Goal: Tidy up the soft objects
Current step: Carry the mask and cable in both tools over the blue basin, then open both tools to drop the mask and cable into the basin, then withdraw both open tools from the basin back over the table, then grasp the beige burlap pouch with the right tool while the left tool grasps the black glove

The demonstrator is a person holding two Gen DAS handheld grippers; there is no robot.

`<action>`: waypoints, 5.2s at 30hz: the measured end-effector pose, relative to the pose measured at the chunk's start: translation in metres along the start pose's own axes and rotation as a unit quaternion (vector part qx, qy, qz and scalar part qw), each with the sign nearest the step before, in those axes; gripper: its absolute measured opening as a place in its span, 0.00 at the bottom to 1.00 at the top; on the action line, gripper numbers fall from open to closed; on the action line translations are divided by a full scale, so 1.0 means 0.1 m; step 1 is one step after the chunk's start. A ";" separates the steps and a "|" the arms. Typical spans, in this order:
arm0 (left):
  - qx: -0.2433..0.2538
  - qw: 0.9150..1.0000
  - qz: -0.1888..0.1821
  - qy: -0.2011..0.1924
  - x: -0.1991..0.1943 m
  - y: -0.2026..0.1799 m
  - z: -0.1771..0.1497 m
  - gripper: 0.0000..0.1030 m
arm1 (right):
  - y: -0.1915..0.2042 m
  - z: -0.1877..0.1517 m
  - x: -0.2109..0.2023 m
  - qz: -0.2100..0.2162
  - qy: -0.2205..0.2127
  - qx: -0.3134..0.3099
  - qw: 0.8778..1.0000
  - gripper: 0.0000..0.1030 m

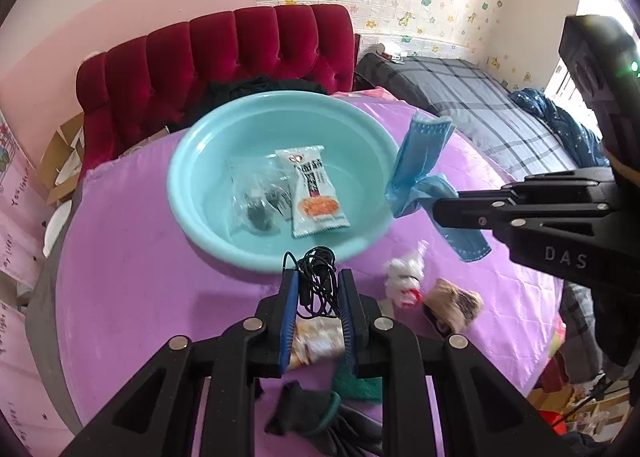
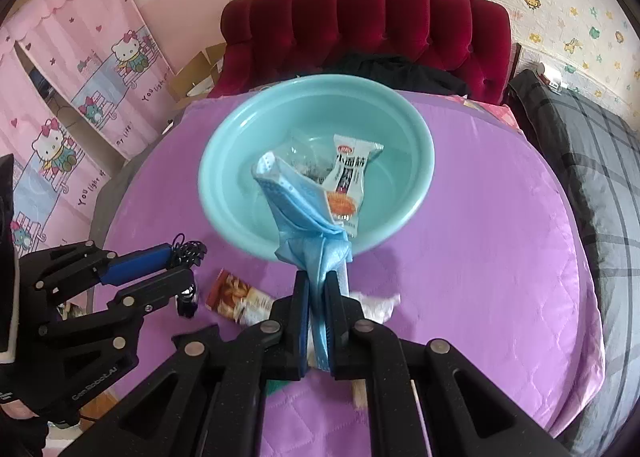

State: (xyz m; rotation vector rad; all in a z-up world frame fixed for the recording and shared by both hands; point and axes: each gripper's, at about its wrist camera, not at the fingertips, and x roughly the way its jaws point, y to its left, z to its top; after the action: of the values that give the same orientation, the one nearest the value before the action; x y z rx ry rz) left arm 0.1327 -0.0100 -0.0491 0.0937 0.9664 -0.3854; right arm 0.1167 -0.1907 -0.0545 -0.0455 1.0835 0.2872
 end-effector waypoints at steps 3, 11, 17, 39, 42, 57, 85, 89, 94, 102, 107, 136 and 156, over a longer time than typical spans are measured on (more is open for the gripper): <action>0.000 1.000 -0.002 0.000 0.08 0.07 0.12 0.21 | -0.03 0.15 0.06 -0.005 -0.005 -0.001 1.000 0.06; 0.002 1.000 -0.004 0.000 0.36 0.22 0.38 0.21 | -0.14 0.53 0.30 -0.009 -0.011 0.004 1.000 0.06; 0.007 1.000 -0.008 0.001 0.59 0.31 0.56 0.21 | -0.21 0.76 0.53 -0.006 -0.012 0.009 1.000 0.06; -0.002 1.000 0.006 0.016 1.44 0.47 0.90 0.21 | -0.50 1.17 1.42 -0.001 0.019 0.046 0.999 0.07; 0.007 1.000 0.011 0.018 1.49 0.45 0.89 0.21 | -0.53 1.16 1.49 0.000 0.025 0.051 0.998 0.07; -0.021 0.999 0.039 0.002 1.35 0.49 0.85 0.87 | -0.54 1.17 1.30 0.006 -0.007 0.060 0.998 0.55; -0.051 0.993 0.106 -0.014 0.45 0.47 0.15 1.00 | -0.37 0.54 0.58 -0.057 -0.015 0.034 0.998 1.00; -0.055 0.992 0.109 -0.015 0.31 0.43 -0.01 1.00 | -0.33 0.40 0.46 -0.061 -0.012 0.028 0.998 1.00; -0.070 0.992 0.105 -0.011 0.19 0.40 -0.22 1.00 | -0.31 0.18 0.34 -0.066 -0.011 0.022 0.998 1.00; -0.073 0.992 0.102 -0.009 0.08 0.24 -0.55 1.00 | -0.28 -0.15 0.21 -0.063 -0.008 0.022 0.998 1.00; -0.068 0.992 0.104 -0.003 0.05 0.15 -0.75 1.00 | -0.29 -0.37 0.22 -0.067 0.004 0.018 0.998 1.00; -0.100 0.988 0.087 0.078 0.40 -0.28 -1.51 1.00 | -0.50 -1.23 0.43 -0.079 0.045 0.015 0.996 1.00; -0.140 0.982 0.072 0.100 0.62 -0.32 -1.74 0.40 | -0.50 -1.29 0.71 -0.075 0.070 -0.017 0.995 1.00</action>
State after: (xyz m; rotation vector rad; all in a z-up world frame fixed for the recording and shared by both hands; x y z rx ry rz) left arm 0.0159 -0.0134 -0.1961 -0.0553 1.1955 -0.1042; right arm 0.0491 -0.2467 -0.1830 -0.1783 1.2072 0.1691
